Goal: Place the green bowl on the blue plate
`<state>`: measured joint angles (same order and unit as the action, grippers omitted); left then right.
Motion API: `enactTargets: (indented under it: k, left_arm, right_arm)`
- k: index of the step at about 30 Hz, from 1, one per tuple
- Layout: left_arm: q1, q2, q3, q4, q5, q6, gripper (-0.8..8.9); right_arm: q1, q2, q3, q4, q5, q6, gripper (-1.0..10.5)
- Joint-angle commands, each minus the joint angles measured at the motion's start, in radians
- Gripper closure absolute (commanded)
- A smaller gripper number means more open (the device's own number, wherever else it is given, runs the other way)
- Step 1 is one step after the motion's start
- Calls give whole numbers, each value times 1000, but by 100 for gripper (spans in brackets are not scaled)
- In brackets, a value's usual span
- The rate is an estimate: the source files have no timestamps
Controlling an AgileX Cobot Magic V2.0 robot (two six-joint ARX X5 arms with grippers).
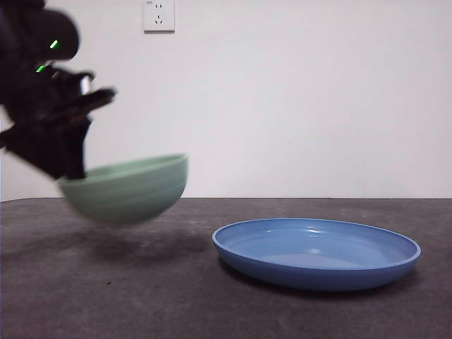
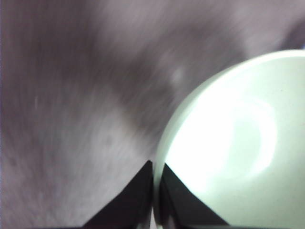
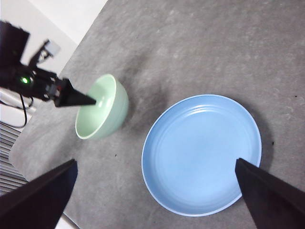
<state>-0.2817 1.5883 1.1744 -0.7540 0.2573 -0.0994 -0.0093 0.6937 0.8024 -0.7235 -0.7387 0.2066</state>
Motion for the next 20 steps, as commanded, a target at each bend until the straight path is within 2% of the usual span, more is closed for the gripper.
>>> enactTargets:
  k: [1, 6, 12, 20]
  left_arm:
    - [-50, 39, 114, -51, -31, -20, 805]
    - [-151, 150, 316, -156, -33, -18, 805]
    - [-277, 308, 518, -188, -33, -18, 805]
    - [-396, 529, 759, -308, -33, 16, 805]
  right_arm:
    - [0, 3, 17, 5, -5, 3, 298]
    - [1, 4, 17, 5, -5, 3, 298]
    - [1, 4, 17, 5, -5, 2, 298]
    - [1, 3, 17, 5, -5, 3, 298]
